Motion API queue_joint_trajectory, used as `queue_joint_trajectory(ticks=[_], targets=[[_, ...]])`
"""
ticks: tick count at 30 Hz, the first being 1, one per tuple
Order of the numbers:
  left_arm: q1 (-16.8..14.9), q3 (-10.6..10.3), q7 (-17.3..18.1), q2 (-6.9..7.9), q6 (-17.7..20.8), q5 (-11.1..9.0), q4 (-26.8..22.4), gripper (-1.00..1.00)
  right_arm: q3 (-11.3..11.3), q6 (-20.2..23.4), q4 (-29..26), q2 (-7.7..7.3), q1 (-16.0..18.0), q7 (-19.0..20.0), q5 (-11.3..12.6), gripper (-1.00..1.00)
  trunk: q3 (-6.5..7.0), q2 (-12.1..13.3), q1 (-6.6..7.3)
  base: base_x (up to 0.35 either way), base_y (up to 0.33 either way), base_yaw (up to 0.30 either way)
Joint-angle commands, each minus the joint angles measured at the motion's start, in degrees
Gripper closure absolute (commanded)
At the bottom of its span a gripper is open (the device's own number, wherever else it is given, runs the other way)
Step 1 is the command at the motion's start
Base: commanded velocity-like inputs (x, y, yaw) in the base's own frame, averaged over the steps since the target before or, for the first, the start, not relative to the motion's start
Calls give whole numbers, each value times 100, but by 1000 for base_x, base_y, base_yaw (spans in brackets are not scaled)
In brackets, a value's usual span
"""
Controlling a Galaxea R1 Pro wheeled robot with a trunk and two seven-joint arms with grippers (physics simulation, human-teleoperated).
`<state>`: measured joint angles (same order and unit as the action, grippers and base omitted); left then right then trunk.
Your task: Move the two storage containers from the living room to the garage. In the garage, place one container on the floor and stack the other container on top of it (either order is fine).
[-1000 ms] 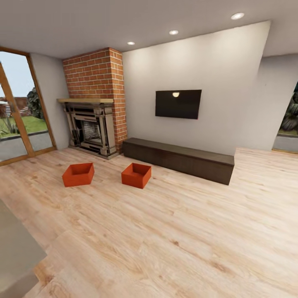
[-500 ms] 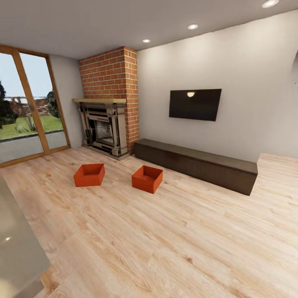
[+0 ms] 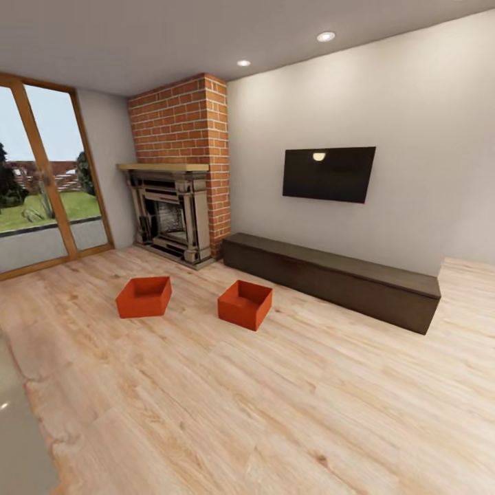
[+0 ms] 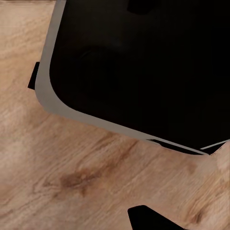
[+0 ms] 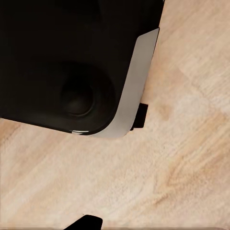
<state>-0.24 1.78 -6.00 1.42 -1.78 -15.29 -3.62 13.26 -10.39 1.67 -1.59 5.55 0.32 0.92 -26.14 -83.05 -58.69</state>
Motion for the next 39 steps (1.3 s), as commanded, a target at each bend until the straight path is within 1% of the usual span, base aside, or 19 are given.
queue_joint_trajectory(ticks=[1, 24, 39], targets=[[-2, 15, -7, -1, -16, -18, 1, -100, 28, -34, 18, 0, 8, 3, 9, -100, -6, -3, -3, 323, 0, 0], [-2, 18, -7, -1, -16, -20, 1, -100, 29, -38, 18, 2, 7, 1, -4, -100, -6, -3, -3, 323, 0, 0], [-2, 15, -7, -1, -16, -19, -1, -100, 4, -40, 18, 8, 6, -14, 44, -100, -6, -3, -3, 323, 0, 0]])
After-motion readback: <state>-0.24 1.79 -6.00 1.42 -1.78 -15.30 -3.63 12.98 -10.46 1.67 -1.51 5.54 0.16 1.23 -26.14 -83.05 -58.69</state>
